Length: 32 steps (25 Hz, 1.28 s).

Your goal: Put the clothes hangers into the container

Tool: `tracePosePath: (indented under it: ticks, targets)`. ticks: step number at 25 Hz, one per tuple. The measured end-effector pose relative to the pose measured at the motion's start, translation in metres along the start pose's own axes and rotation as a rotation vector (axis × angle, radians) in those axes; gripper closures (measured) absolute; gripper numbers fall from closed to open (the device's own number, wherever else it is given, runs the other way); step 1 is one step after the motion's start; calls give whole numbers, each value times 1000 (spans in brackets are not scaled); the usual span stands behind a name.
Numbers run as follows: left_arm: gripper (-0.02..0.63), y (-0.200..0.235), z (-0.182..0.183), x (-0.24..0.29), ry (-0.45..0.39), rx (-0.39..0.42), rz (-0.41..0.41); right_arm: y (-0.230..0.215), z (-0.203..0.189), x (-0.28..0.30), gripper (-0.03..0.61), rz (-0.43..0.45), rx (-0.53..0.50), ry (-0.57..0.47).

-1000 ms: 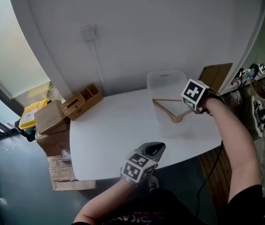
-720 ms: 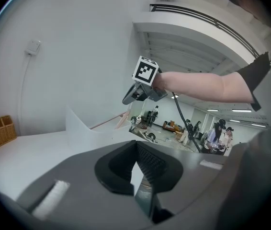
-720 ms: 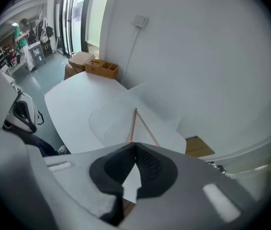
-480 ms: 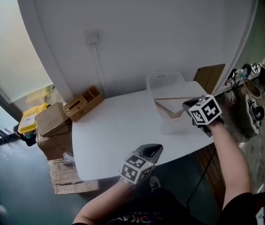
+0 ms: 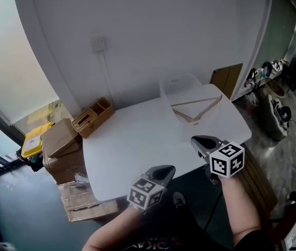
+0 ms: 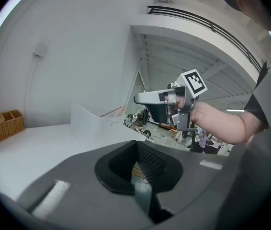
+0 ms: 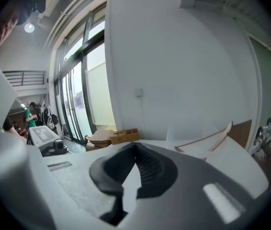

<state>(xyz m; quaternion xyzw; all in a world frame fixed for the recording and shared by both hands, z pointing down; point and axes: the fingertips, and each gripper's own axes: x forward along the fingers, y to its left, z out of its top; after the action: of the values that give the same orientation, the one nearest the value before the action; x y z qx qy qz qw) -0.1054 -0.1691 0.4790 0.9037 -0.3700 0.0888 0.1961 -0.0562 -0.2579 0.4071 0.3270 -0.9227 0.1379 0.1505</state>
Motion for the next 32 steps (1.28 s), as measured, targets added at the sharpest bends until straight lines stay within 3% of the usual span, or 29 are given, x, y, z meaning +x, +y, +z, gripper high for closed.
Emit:
tracePosePath:
  ticks: [5, 16, 22, 26, 32]
  targets:
    - [609, -7, -30, -32, 18, -29, -13, 58, -37, -15, 577, 3, 92, -44]
    - [609, -43, -64, -80, 32, -100, 2, 118, -133, -52, 577, 21, 227, 51]
    - [609, -82, -76, -77, 17, -123, 38, 130, -162, -89, 577, 74, 205, 92]
    - [609, -123, -80, -61, 13, -132, 54, 130, -178, -130, 577, 106, 159, 107]
    - [609, -187, -102, -41, 26, -141, 55, 125, -212, -187, 577, 132, 172, 123]
